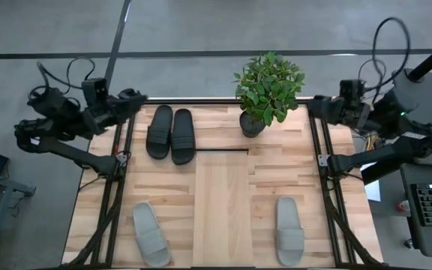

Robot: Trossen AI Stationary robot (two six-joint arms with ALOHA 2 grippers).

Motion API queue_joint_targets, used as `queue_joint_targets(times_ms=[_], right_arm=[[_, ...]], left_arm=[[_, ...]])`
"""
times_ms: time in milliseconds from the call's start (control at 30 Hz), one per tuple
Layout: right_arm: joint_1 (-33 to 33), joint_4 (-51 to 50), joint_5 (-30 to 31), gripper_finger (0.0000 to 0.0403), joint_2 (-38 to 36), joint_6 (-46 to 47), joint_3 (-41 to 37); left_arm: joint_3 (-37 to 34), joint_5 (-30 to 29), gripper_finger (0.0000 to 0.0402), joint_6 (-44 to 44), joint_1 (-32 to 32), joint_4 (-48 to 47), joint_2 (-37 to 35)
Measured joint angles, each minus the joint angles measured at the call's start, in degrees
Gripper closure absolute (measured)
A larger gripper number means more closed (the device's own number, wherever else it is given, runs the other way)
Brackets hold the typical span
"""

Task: Pick and place slides into the shelf
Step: Put the right gray slipper on the shelf

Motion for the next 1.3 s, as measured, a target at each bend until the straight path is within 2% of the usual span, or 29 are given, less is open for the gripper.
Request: queue_joint_targets(times_ms=[200, 433, 733, 900, 1133, 1300], right_arm=[[-0.02, -9.11, -1.51, 0.0394, 4.89, -7.31, 11.02], [0.0, -16.98, -6.1, 0.0394, 8.23, -10.06, 16.69], [0.0, -19.22, -5.92, 0.0394, 8.63, -11.35, 17.02], [0.0, -19.16, -5.52, 0.0394, 8.35, -12.72, 17.22], [0.0, -19.15, -5.49, 0.0394, 8.9, -13.78, 17.22], [0.0, -19.21, -6.9, 0.0394, 10.39, -8.69, 17.18]], left_arm=[[9.82, 4.01, 0.0402, 7.97, 0.0, -5.9, 5.79], [16.98, 4.85, 0.0402, 10.71, 0.0, -20.13, 7.89], [17.17, 5.01, 0.0402, 11.26, 0.0, -26.21, 7.5], [17.19, 5.44, 0.0402, 14.08, 0.0, -26.32, 7.25], [17.23, 13.89, 0.0402, 16.69, -0.02, -26.85, 8.31], [17.34, 17.35, 0.0402, 15.57, -0.17, -31.57, 10.44]])
